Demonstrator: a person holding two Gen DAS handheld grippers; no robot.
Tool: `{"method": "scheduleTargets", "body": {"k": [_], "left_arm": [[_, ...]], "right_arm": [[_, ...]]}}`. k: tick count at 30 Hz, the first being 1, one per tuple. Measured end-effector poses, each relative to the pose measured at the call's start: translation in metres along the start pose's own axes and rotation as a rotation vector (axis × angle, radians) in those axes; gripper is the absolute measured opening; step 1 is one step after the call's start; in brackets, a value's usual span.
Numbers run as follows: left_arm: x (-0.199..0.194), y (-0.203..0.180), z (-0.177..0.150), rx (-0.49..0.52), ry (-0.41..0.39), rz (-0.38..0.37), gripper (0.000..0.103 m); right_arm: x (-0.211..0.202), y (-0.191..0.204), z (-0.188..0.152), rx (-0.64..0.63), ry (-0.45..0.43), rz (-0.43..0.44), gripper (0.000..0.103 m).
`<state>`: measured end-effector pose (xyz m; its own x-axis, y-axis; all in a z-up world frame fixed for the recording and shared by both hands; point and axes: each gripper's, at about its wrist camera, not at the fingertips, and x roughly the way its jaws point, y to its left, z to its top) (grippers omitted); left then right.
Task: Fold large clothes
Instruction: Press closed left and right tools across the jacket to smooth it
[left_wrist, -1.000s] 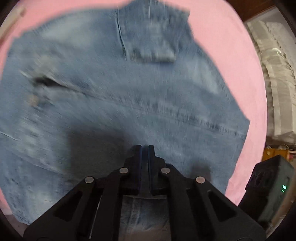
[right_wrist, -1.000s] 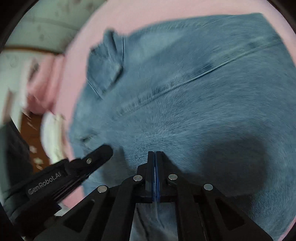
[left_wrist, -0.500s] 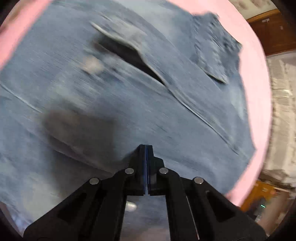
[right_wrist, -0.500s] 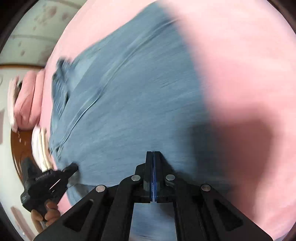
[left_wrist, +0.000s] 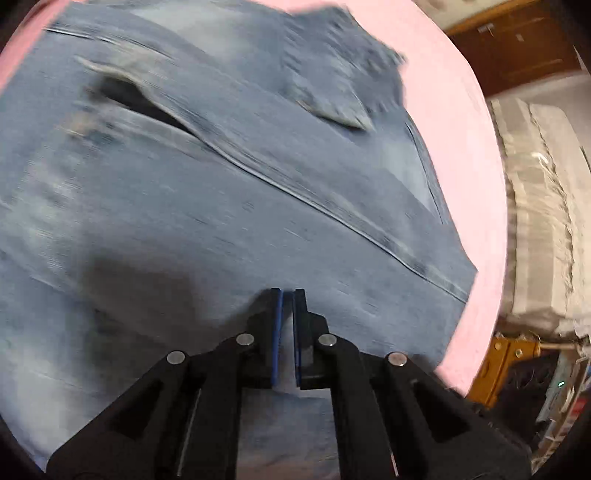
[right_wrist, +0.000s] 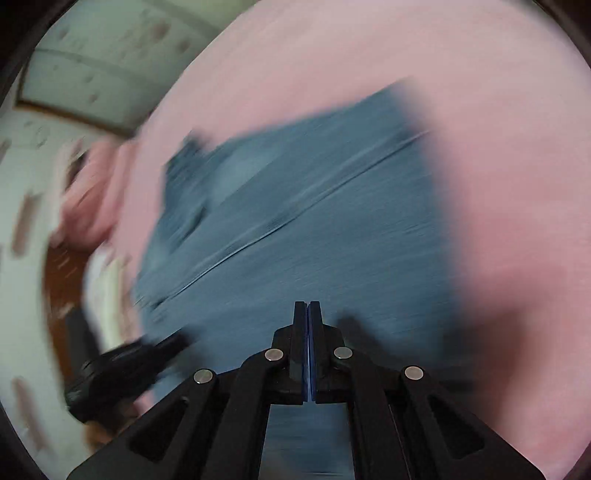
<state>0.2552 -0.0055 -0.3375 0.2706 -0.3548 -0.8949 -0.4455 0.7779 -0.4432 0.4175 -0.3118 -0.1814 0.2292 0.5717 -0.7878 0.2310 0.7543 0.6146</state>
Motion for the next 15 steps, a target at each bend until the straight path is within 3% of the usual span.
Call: {"method": "scheduleTargets", "body": {"k": [2,5,7,8,9,12,13,14,15], "left_arm": [[0.010,-0.008,-0.003,0.003,-0.011,0.036,0.001],[0.017,-0.010,-0.002,-0.048,-0.042,0.041,0.001],[0.019,-0.010,-0.002,-0.046,-0.043,0.044,0.001],[0.017,-0.008,-0.001,-0.041,-0.046,0.050,0.001],[0.017,-0.007,-0.002,-0.041,-0.055,0.057,0.001],[0.004,0.013,0.012,-0.078,-0.111,0.098,0.001],[-0.001,0.016,0.015,-0.096,-0.131,0.106,0.001],[-0.006,0.019,0.015,-0.115,-0.145,0.107,0.001],[-0.011,0.022,0.015,-0.144,-0.171,0.140,0.001]], "right_arm": [[0.024,0.025,-0.003,-0.027,0.086,0.074,0.000],[0.060,0.042,-0.012,-0.082,0.141,-0.011,0.000],[0.056,0.019,-0.008,-0.082,0.159,-0.076,0.000],[0.053,0.003,0.000,-0.052,0.156,-0.028,0.000],[0.050,-0.004,0.007,-0.021,0.139,-0.007,0.000],[-0.010,-0.070,0.030,0.086,-0.015,-0.122,0.000],[-0.023,-0.085,0.036,0.122,-0.023,-0.144,0.000],[-0.040,-0.099,0.040,0.152,-0.046,-0.203,0.000],[-0.061,-0.111,0.044,0.161,-0.092,-0.330,0.000]]}}
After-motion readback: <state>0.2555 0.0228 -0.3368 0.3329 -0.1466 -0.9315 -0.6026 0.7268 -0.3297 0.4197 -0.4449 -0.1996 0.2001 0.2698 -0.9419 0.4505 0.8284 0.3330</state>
